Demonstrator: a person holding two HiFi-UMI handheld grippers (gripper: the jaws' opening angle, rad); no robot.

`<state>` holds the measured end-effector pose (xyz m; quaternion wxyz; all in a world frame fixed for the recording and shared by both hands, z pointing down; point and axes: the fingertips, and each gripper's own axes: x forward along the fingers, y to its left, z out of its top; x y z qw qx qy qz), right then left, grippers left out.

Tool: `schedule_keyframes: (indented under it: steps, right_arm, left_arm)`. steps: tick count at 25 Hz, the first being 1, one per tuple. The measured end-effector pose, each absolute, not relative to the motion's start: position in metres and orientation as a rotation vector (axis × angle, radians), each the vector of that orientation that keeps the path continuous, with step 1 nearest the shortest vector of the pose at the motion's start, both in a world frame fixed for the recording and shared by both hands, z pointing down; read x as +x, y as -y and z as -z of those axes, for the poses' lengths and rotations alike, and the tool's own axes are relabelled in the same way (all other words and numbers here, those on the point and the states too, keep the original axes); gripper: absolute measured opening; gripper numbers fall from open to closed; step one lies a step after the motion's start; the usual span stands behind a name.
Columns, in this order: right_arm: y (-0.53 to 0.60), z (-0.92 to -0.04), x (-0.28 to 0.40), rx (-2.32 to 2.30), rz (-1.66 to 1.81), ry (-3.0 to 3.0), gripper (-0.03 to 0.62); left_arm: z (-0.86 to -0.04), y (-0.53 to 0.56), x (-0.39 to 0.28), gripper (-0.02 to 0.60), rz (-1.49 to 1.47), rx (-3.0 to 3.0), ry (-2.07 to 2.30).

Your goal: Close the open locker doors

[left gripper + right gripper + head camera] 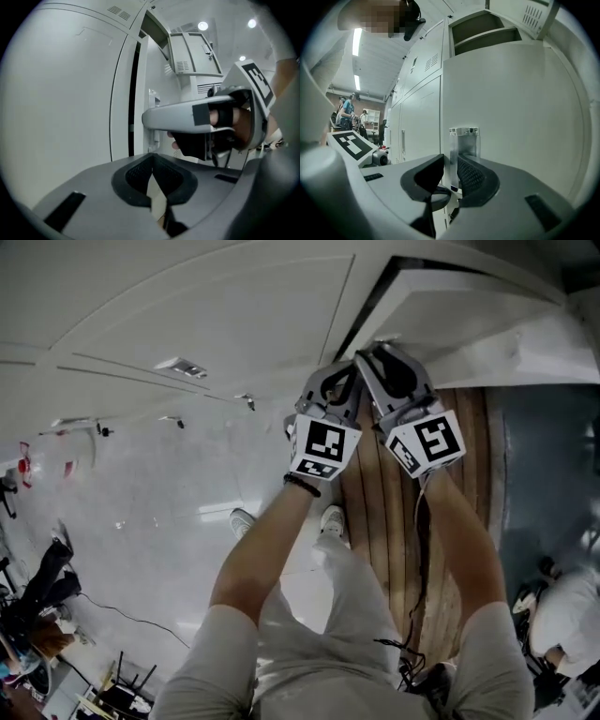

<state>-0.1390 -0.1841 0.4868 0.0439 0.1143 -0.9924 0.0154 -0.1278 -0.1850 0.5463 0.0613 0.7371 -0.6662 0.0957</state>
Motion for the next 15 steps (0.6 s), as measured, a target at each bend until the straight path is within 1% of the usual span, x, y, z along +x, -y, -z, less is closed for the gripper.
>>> schedule_keyframes:
  steps: [6, 8, 15]
  right_arm:
    - [0.196, -0.487, -0.152, 0.361, -0.058, 3.041, 0.092]
    - [0.199, -0.487, -0.153, 0.363, -0.053, 3.04, 0.08]
    - [0.206, -0.487, -0.158, 0.408, -0.056, 3.032, 0.078]
  left_arm:
    - [-0.551, 0.202, -0.142, 0.005, -0.286, 2.128, 2.096]
    - [-0.553, 0.204, -0.145, 0.005, -0.289, 2.108, 2.1]
    - [-0.556, 0.211, -0.152, 0.005, -0.282, 2.068, 2.123]
